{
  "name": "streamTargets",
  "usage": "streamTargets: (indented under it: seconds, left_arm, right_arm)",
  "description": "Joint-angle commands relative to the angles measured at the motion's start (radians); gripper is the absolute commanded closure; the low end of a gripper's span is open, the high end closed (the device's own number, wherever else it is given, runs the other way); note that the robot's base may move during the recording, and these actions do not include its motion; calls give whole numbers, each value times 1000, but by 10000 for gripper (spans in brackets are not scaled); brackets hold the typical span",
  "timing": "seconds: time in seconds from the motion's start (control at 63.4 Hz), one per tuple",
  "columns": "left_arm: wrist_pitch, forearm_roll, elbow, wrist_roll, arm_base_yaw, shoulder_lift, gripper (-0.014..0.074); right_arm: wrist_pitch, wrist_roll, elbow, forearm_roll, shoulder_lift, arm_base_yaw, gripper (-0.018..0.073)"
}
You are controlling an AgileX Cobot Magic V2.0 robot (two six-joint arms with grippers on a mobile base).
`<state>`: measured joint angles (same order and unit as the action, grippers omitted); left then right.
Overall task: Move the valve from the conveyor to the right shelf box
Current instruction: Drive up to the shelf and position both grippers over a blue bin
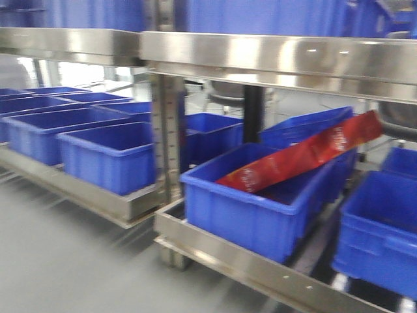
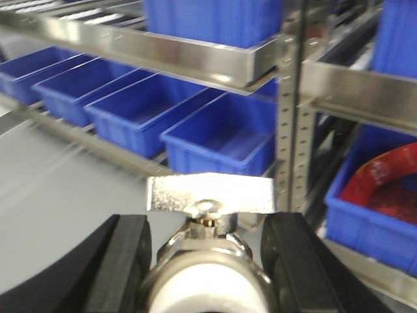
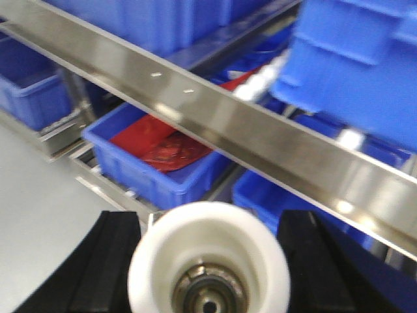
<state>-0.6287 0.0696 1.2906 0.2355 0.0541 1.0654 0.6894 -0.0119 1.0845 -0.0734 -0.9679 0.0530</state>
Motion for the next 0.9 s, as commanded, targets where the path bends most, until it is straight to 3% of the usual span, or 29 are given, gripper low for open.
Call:
streamTargets:
  seconds: [0.0, 0.883]
  left_arm:
    - [44, 9, 7, -3, -2, -10, 708]
    - [44, 9, 7, -3, -2, -10, 708]
  right_arm:
    - [-69, -3, 10, 9, 11, 2, 724]
    - [-69, -3, 10, 9, 11, 2, 724]
